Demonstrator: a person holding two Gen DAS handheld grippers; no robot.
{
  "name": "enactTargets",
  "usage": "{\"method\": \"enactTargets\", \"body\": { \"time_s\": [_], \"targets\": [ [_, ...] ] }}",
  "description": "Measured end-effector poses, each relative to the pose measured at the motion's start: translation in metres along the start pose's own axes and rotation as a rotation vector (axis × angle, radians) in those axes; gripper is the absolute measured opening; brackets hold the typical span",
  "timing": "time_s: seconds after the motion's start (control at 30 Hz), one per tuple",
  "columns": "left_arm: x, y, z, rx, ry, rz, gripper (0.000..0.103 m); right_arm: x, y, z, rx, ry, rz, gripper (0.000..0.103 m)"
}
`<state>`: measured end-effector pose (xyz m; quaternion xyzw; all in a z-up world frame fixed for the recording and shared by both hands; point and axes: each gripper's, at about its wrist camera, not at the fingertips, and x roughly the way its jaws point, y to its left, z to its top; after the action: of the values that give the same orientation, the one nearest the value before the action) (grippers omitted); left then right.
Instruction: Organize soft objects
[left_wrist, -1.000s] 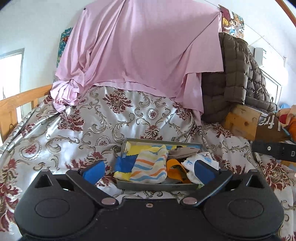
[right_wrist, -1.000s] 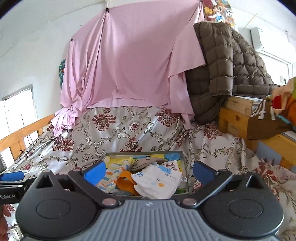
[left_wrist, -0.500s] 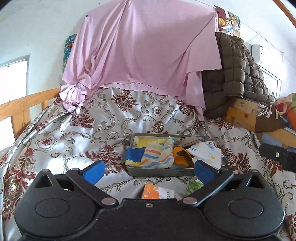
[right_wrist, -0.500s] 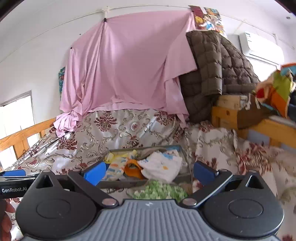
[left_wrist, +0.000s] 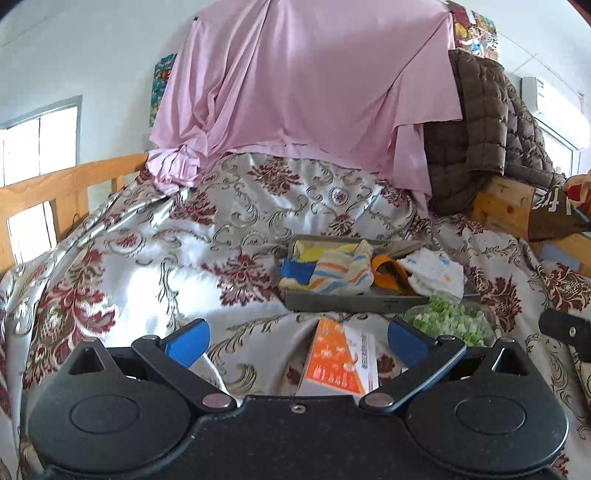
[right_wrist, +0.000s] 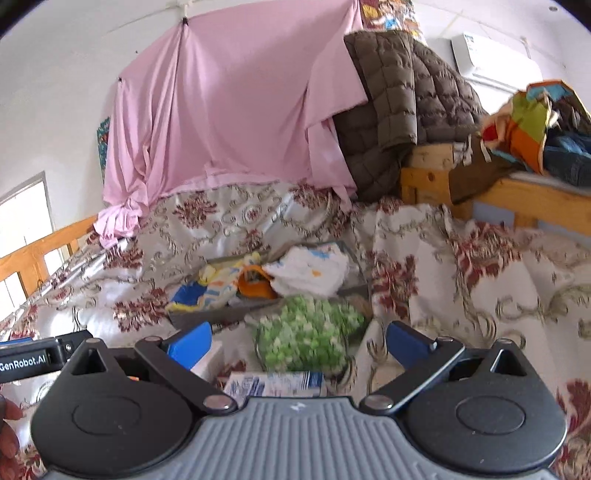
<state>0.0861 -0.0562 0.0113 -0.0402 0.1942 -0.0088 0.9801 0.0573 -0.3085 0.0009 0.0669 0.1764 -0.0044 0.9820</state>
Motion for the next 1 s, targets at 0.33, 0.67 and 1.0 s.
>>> {"method": "enactTargets", "body": {
  "time_s": [0.33, 0.67, 1.0],
  "targets": [
    [-0.002, 0.002, -0.023, 0.021, 0.047, 0.02, 0.102, 0.0, 0.003, -0.015, -0.005, 0.06, -0.025, 0.103],
    [0.002, 0.006, -0.03, 0.035, 0.072, 0.047, 0.102, 0.009, 0.012, -0.02, -0.057, 0.116, 0.0, 0.103],
    [0.004, 0.006, -0.034, 0.041, 0.088, 0.062, 0.102, 0.014, 0.013, -0.022, -0.073, 0.153, 0.01, 0.103]
  ]
}}
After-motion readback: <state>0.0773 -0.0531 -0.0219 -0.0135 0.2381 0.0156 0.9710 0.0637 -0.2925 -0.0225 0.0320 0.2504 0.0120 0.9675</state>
